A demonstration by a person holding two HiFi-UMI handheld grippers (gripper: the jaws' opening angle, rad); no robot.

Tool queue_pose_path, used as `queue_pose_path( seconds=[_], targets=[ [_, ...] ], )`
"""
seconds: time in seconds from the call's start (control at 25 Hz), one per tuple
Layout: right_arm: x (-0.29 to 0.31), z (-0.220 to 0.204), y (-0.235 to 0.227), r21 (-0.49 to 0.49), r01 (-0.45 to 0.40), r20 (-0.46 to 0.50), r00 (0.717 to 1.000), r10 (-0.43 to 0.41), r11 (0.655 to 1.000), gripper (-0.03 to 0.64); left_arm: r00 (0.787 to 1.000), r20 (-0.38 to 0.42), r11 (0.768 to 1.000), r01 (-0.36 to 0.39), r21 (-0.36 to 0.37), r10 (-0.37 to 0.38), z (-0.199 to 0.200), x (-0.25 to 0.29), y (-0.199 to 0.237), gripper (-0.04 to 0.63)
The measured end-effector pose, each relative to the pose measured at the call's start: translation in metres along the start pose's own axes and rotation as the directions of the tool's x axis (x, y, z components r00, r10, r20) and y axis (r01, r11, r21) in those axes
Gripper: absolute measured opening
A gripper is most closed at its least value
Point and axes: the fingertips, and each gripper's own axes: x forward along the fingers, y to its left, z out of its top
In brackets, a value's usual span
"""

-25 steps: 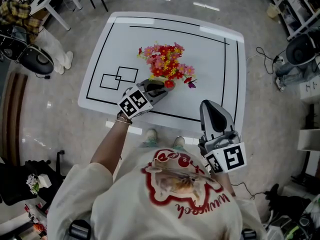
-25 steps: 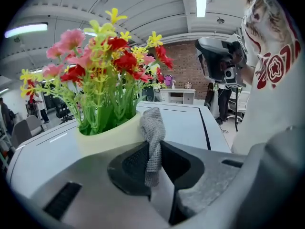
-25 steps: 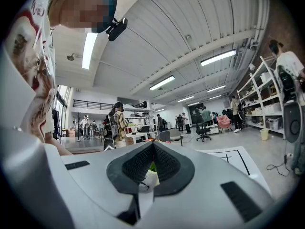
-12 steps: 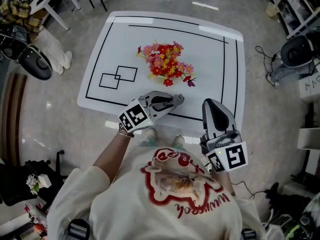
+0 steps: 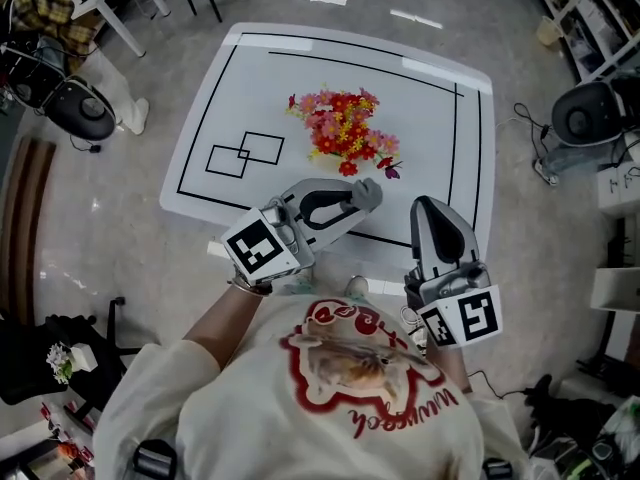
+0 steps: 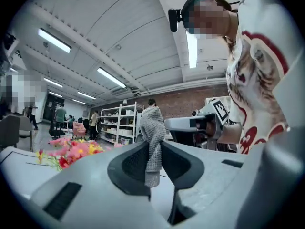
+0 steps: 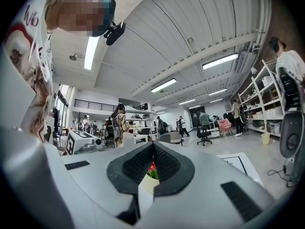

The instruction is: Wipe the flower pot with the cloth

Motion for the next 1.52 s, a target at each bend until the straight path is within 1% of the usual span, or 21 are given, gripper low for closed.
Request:
queue_pose_path(
  seconds=[0.08, 0.2, 0.28, 0.4, 0.48, 0.52, 0.56, 0.6, 0.64, 0.68, 0.84, 1.04, 1.16, 1.24, 1.36, 1.52],
  targets=[
    [0.005, 0.003, 0.005, -0.013, -0.025, -0.011, 1.000, 0.025, 1.000, 0.000, 0.999, 0.014, 1.000, -0.028, 0.007, 0.028, 0.015, -0.004, 0.006, 0.061],
    [0.013, 0.006, 0.012, -0.048, -0.051, -0.030, 0.998, 0.050, 0.998, 0.000, 0.997, 0.048, 0.998, -0.055, 0.039, 0.053, 0.037, -0.008, 0.013, 0.061],
    [0.019, 0.008, 0.020, -0.062, -0.082, -0.051, 0.996, 0.078, 0.995, -0.001, 0.996, 0.053, 0.996, -0.074, 0.043, 0.071, 0.043, -0.013, 0.019, 0.061],
    [0.031, 0.009, 0.038, -0.071, -0.149, -0.083, 0.986, 0.143, 0.986, 0.000, 0.995, 0.048, 0.995, -0.093, 0.027, 0.092, 0.042, -0.022, 0.026, 0.061],
    [0.039, 0.012, 0.048, -0.044, -0.181, -0.082, 0.981, 0.177, 0.983, 0.000, 0.994, 0.038, 0.995, -0.100, 0.024, 0.099, 0.041, -0.026, 0.030, 0.061],
    [0.042, 0.014, 0.053, -0.006, -0.195, -0.074, 0.978, 0.194, 0.981, 0.005, 0.994, 0.034, 0.995, -0.102, 0.024, 0.101, 0.040, -0.029, 0.032, 0.061],
    [0.047, 0.016, 0.057, 0.040, -0.212, -0.067, 0.974, 0.214, 0.976, 0.062, 0.994, 0.033, 0.994, -0.103, 0.023, 0.103, 0.040, -0.031, 0.035, 0.061],
    [0.051, 0.017, 0.062, 0.081, -0.230, -0.066, 0.970, 0.235, 0.970, 0.151, 0.994, 0.035, 0.994, -0.105, 0.023, 0.104, 0.040, -0.034, 0.037, 0.061],
    [0.056, 0.017, 0.067, 0.104, -0.243, -0.072, 0.965, 0.251, 0.964, 0.186, 0.994, 0.039, 0.994, -0.105, 0.026, 0.104, 0.041, -0.036, 0.039, 0.061],
    [0.061, 0.016, 0.071, 0.106, -0.250, -0.084, 0.962, 0.259, 0.962, 0.192, 0.994, 0.044, 0.994, -0.104, 0.034, 0.103, 0.043, -0.037, 0.041, 0.061],
    [0.078, 0.015, 0.085, 0.060, -0.243, -0.134, 0.959, 0.249, 0.968, 0.192, 0.996, 0.030, 0.993, -0.091, 0.077, 0.089, 0.044, -0.042, 0.043, 0.061],
    [0.099, 0.014, 0.093, 0.024, -0.199, -0.173, 0.964, 0.200, 0.980, 0.192, 0.998, 0.007, 0.992, -0.058, 0.115, 0.058, 0.045, -0.048, 0.045, 0.061],
    [0.105, 0.013, 0.099, -0.017, -0.179, -0.195, 0.965, 0.173, 0.984, 0.181, 0.999, -0.008, 0.992, -0.036, 0.122, 0.037, 0.043, -0.050, 0.045, 0.061],
    [0.108, 0.010, 0.102, -0.054, -0.164, -0.210, 0.966, 0.149, 0.985, 0.124, 1.000, -0.017, 0.992, -0.023, 0.123, 0.026, 0.043, -0.053, 0.045, 0.061],
    [0.111, 0.007, 0.105, -0.073, -0.147, -0.220, 0.967, 0.128, 0.986, 0.115, 1.000, -0.026, 0.994, -0.006, 0.108, 0.009, 0.041, -0.057, 0.046, 0.061],
    [0.116, 0.006, 0.109, -0.097, -0.112, -0.211, 0.973, 0.089, 0.989, 0.069, 0.999, -0.027, 0.996, 0.032, 0.084, -0.030, 0.039, -0.063, 0.048, 0.061]
  ],
)
